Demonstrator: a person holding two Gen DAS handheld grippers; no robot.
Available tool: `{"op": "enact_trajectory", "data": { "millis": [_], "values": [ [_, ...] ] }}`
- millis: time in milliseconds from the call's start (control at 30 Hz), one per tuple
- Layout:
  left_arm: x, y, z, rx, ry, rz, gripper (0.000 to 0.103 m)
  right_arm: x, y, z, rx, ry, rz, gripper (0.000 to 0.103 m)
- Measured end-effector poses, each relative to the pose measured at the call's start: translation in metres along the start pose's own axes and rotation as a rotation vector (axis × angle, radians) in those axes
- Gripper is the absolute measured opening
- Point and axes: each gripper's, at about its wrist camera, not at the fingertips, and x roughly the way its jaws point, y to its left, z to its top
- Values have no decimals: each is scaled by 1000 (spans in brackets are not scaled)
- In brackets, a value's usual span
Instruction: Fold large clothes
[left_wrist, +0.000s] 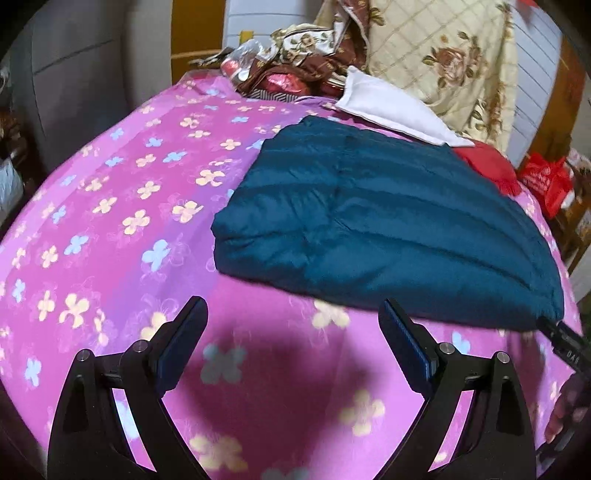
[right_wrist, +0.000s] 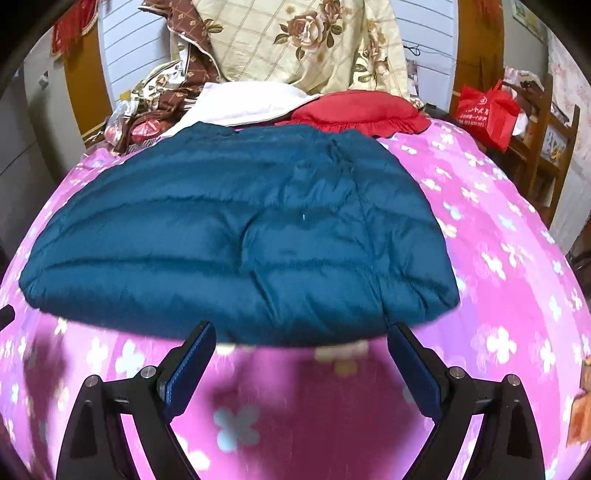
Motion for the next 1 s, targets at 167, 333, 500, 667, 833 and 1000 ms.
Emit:
{"op": "enact_trajectory", "data": {
  "millis": [167, 333, 500, 667, 833, 1000],
  "values": [
    [-25, -12, -15, 68, -35, 39, 94, -16, -7, -13, 6, -17, 5, 94],
    [-51, -18, -30, 74, -55, 21, 94, -39, -13, -30, 2, -33, 10, 94],
    [-74, -25, -44, 101, -61, 13, 94, -59, -16, -43, 0, -47, 8, 94],
    [-89, -28, -52, 114, -76, 7, 94, -75, -25, -48, 33, -58, 13, 94],
    [-105, -26, -57, 112, -94, 7, 94, -92, -28, -52, 50, -79, 24, 94],
    [-119, -23, -62, 115, -115, 10, 94, -100, -28, -56, 53, -88, 27, 94]
  ]
}}
